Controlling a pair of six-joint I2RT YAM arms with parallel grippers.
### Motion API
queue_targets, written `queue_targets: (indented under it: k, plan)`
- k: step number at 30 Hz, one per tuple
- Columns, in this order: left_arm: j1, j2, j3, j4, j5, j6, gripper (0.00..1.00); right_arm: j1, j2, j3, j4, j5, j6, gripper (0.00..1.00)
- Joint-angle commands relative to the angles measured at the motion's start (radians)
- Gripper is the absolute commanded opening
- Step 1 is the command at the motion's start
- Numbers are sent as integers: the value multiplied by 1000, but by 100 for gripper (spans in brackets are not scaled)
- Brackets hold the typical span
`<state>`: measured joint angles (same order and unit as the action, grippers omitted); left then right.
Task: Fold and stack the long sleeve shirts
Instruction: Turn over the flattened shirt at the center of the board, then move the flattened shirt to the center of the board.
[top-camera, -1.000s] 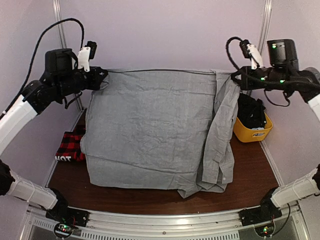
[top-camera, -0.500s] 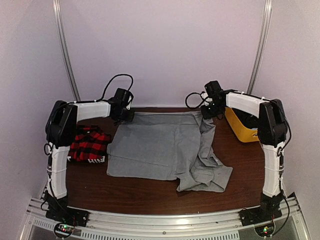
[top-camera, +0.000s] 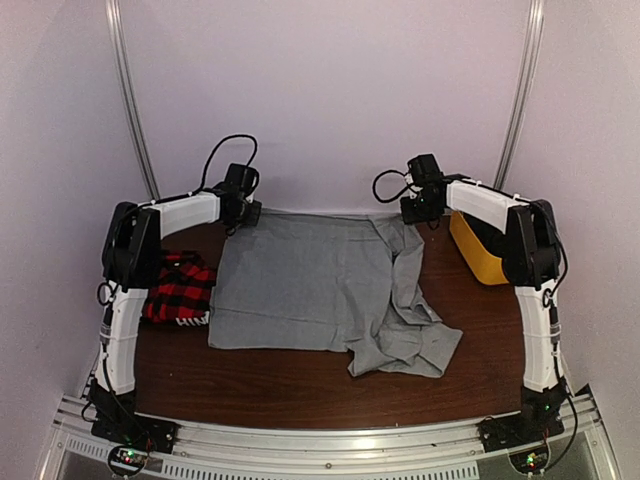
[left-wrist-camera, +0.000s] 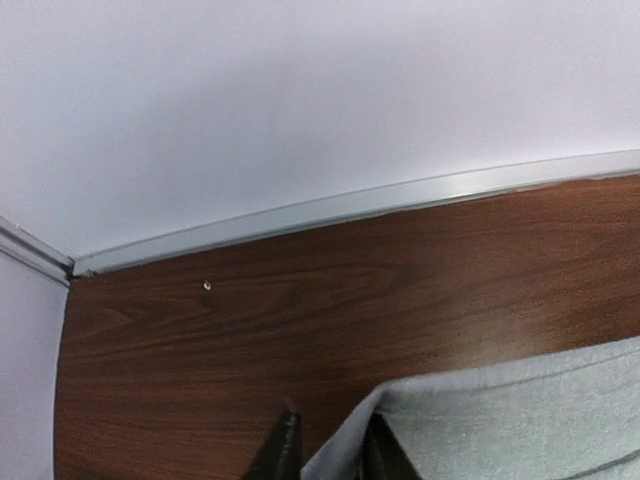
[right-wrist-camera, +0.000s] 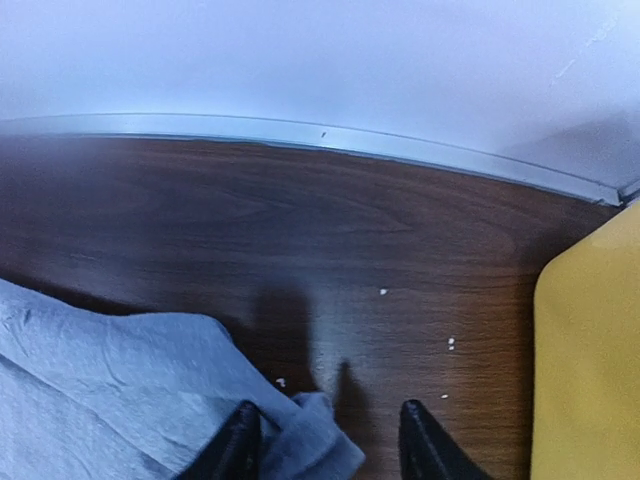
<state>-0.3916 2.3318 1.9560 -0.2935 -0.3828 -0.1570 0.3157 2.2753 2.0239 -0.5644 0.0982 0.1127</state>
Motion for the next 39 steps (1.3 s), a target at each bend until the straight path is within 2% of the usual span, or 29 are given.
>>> queue_targets:
  k: [1, 3, 4, 6, 9, 12, 14, 18, 21, 27, 30, 35, 39]
  plan:
    - [26, 1, 9, -9, -34, -34, 37, -15, -115, -46, -3, 123, 36, 58]
    - [26, -20, -6, -8, -34, -47, 61, -15, -163, -88, -6, 128, 41, 71]
    - [26, -32, -15, -8, -29, -54, 69, -14, -188, -118, -10, 117, 47, 75]
    - [26, -69, -39, -4, 0, -75, 76, -13, -267, -225, 15, 66, 61, 77]
    - [25, -150, -121, 40, 106, -107, 83, -1, -422, -483, 146, -67, 88, 75]
    - [21, -257, -271, 134, 278, -139, 85, 22, -550, -723, 248, -201, 120, 64]
    - [7, -330, -373, 193, 364, -164, 85, 49, -585, -811, 267, -237, 133, 60]
    - [-27, -467, -588, 303, 494, -217, 85, 110, -587, -903, 283, -265, 138, 51]
    - [-56, -550, -737, 397, 541, -252, 85, 127, -557, -938, 310, -296, 140, 50]
    - [-112, -622, -934, 486, 538, -277, 85, 130, -471, -956, 360, -328, 131, 50]
    - [-131, -607, -988, 502, 529, -281, 85, 127, -422, -954, 355, -290, 127, 44]
    - [-148, -587, -1034, 513, 502, -285, 85, 89, -378, -966, 333, -213, 147, 41]
    - [-158, -582, -1037, 497, 469, -277, 85, 37, -414, -1021, 319, -155, 176, 41]
